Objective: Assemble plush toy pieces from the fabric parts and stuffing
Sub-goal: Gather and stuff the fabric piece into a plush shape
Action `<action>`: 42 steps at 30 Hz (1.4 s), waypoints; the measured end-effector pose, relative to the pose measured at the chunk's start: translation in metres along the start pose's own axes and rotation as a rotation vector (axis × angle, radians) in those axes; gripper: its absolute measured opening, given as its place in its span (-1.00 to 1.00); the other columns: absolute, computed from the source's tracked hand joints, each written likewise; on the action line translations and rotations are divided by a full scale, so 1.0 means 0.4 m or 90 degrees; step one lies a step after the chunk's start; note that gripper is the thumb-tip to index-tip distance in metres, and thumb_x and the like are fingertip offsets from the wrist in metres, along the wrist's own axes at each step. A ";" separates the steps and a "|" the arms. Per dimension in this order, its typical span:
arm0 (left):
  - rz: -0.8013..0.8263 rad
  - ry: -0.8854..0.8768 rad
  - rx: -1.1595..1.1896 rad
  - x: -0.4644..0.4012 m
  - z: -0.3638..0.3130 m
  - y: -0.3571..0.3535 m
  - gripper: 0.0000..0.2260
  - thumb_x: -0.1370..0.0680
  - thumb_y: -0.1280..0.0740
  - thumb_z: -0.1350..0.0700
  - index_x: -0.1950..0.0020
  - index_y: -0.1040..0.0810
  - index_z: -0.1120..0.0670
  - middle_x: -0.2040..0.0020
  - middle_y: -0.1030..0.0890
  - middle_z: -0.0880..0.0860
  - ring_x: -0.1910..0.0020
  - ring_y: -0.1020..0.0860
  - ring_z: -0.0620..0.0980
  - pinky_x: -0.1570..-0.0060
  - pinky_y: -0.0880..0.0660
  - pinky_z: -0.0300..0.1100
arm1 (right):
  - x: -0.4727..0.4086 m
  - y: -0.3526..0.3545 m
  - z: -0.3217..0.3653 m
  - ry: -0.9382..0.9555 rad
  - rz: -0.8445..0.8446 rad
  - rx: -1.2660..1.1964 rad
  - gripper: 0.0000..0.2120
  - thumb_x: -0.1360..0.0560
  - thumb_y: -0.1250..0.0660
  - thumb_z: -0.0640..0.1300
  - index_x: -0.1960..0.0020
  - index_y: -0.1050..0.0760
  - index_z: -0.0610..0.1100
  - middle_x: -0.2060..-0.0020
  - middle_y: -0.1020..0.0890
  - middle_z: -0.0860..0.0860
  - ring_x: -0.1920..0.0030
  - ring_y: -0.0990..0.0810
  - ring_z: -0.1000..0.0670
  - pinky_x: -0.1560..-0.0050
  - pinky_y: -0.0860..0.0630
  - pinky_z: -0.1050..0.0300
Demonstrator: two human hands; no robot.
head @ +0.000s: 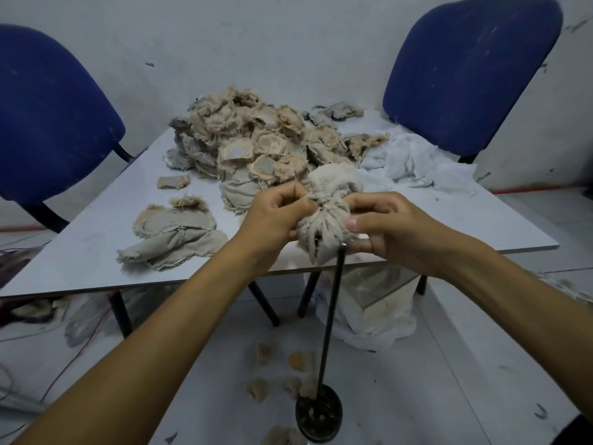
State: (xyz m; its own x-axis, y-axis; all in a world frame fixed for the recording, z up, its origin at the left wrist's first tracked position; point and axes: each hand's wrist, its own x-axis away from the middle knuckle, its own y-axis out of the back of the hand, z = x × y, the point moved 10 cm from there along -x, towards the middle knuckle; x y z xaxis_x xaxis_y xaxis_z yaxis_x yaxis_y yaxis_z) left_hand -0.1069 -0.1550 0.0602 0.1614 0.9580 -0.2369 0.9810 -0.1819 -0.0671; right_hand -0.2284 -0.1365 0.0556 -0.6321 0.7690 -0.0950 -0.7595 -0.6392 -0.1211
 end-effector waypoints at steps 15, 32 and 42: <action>-0.048 -0.074 -0.106 -0.020 -0.018 -0.060 -0.82 -0.49 -0.29 0.13 0.31 -0.38 0.08 0.45 -0.39 -0.13 0.45 -0.32 -0.16 0.41 -0.28 -0.25 | 0.024 0.099 0.058 0.132 -0.322 0.312 -0.87 -0.36 -0.39 -0.17 0.34 -0.49 -0.08 0.41 -0.51 -0.05 0.31 -0.48 -0.04 0.23 -0.59 -0.20; 0.001 0.080 -0.102 -0.026 0.044 -0.040 -0.76 -0.50 -0.40 0.29 0.31 -0.47 0.06 0.38 -0.53 0.01 0.38 -0.52 -0.05 0.37 -0.52 -0.16 | -0.023 0.127 -0.045 0.043 -0.425 0.137 -0.71 -0.49 -0.36 -0.21 0.38 -0.41 -0.08 0.48 -0.45 0.02 0.41 -0.42 0.05 0.40 -0.40 0.17; -0.230 0.033 -0.098 -0.024 0.094 0.064 -0.64 -0.47 -0.37 0.31 0.48 -0.46 0.01 0.48 -0.45 -0.02 0.43 -0.42 -0.07 0.37 -0.38 -0.21 | -0.023 0.036 -0.032 0.068 -0.284 0.438 -0.79 -0.48 -0.46 -0.08 0.13 -0.53 -0.22 0.26 -0.62 -0.17 0.28 -0.53 -0.08 0.22 -0.47 -0.02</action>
State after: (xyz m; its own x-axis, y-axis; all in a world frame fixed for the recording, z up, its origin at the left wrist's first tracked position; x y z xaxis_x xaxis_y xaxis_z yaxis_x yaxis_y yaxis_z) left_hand -0.0873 -0.1773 0.0242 -0.1951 0.9650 -0.1755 0.9797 0.2000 0.0102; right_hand -0.2315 -0.1526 0.0420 -0.2574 0.9253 -0.2783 -0.8816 -0.1070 0.4597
